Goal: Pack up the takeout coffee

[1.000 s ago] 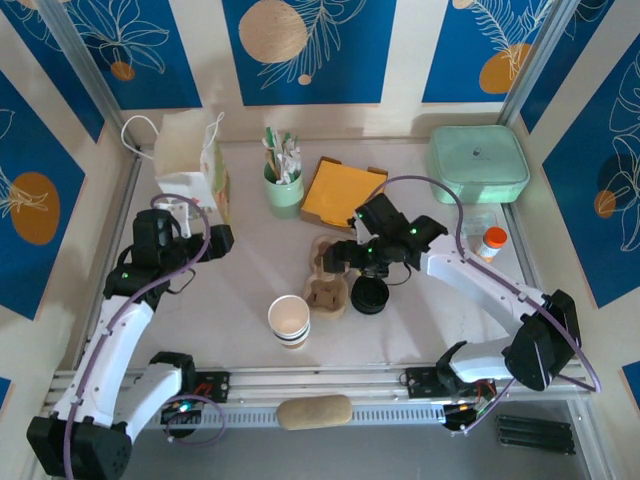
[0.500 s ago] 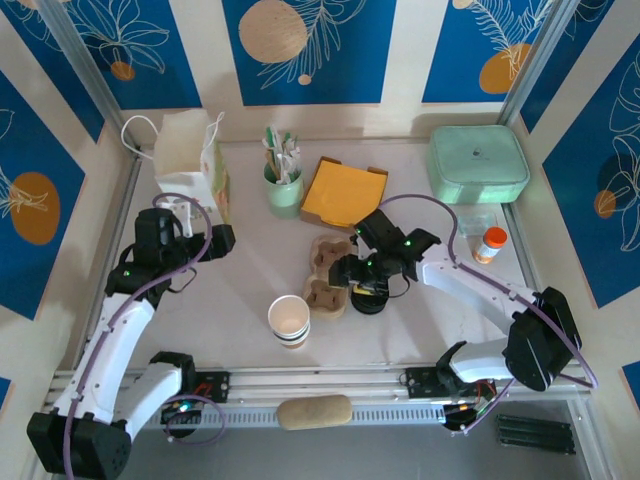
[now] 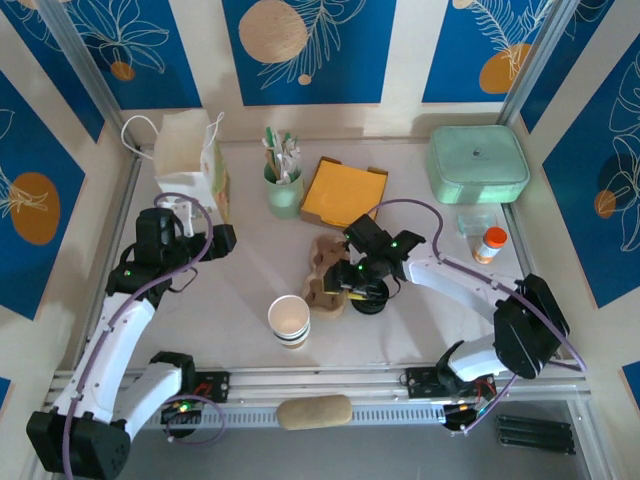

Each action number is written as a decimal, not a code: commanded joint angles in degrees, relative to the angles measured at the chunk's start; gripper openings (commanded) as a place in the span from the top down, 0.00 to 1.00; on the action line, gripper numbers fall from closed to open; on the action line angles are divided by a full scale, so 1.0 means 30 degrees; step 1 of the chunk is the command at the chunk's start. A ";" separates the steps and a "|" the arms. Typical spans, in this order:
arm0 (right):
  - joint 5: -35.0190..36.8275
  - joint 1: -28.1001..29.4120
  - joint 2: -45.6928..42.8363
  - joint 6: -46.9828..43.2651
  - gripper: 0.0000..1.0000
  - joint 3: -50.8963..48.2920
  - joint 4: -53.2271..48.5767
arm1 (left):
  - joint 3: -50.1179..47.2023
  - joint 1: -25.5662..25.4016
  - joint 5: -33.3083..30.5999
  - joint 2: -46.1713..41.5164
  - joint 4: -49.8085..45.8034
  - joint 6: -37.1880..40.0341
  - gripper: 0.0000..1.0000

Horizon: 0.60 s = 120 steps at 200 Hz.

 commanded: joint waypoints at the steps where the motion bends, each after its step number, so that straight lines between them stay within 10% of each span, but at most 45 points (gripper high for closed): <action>1: -0.0196 0.0133 0.0672 0.0172 0.40 0.0244 0.0349 | -0.0020 -0.0223 0.0247 -0.0083 0.0506 0.0227 0.01; 120: -0.1877 0.0436 0.5511 -0.0171 0.50 0.4463 0.2737 | -0.0210 -0.0332 0.0161 -0.0165 0.0654 0.0125 0.01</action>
